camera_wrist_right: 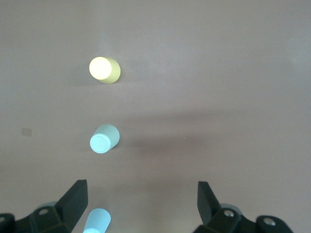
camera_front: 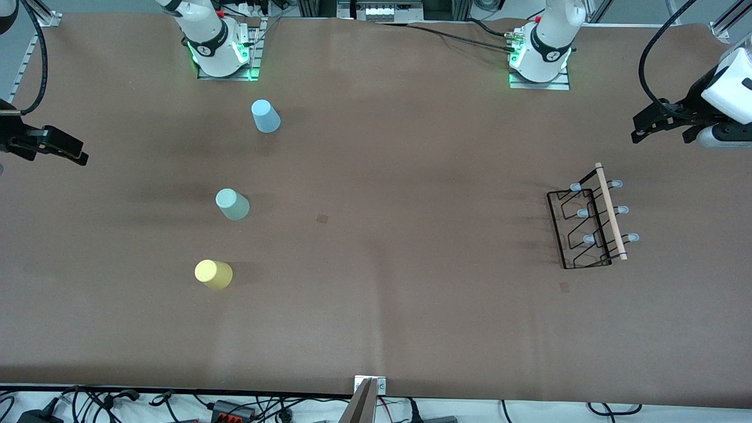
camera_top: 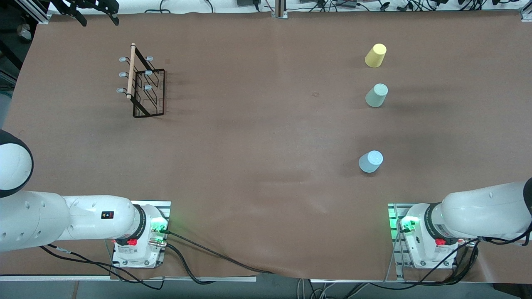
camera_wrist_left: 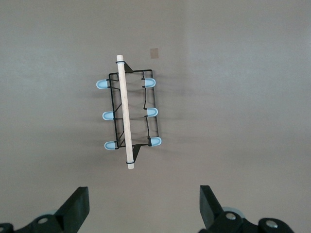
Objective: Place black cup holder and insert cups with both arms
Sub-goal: 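Grasp the cyan cup with the right gripper while the left gripper reaches the rack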
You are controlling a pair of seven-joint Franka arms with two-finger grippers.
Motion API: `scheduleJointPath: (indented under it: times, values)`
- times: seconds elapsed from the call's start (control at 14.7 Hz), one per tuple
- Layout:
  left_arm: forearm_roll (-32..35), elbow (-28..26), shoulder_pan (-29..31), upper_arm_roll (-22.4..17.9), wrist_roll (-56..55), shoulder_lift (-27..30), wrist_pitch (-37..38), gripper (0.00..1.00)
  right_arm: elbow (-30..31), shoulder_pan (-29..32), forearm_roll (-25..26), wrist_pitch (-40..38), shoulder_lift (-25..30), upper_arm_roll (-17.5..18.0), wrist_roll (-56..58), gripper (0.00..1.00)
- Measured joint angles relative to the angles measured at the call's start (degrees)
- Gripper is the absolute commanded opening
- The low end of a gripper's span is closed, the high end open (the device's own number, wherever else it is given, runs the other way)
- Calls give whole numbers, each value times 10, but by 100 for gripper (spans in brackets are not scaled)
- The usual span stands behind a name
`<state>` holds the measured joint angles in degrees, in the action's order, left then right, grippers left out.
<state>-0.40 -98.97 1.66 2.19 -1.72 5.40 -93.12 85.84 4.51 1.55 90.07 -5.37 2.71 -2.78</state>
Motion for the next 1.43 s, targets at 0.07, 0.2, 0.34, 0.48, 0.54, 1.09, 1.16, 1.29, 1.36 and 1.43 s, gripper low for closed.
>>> scheduleJointPath:
  times: [0.07,0.2,0.34,0.48,0.54,1.09,1.16,1.29,1.36,1.43]
  values:
    - [0,0,0,0,0,0,0,100,0,0,-1,0,0,0,0,100]
    - [0,0,0,0,0,0,0,100,0,0,-1,0,0,0,0,100]
    - [0,0,0,0,0,0,0,100,0,0,-2,0,0,0,0,100]
    - [0,0,0,0,0,0,0,100,1,0,-3,-4,-2,1,0,100]
    - [0,1,0,0,0,-1,0,100,5,0,-3,-9,-3,1,0,100]
    - [0,25,6,0,0,-56,79,100,89,-44,-6,50,-76,16,-1,100]
    - [0,29,7,0,0,-60,87,100,122,-49,-8,90,-74,16,-1,100]
    - [0,36,13,0,0,-69,91,100,195,-55,-19,172,-60,17,-9,100]
    - [0,44,17,0,1,-76,91,100,232,-59,-21,214,-51,17,-19,100]
    - [0,54,21,0,1,-86,91,100,267,-67,-23,256,-42,17,-32,100]
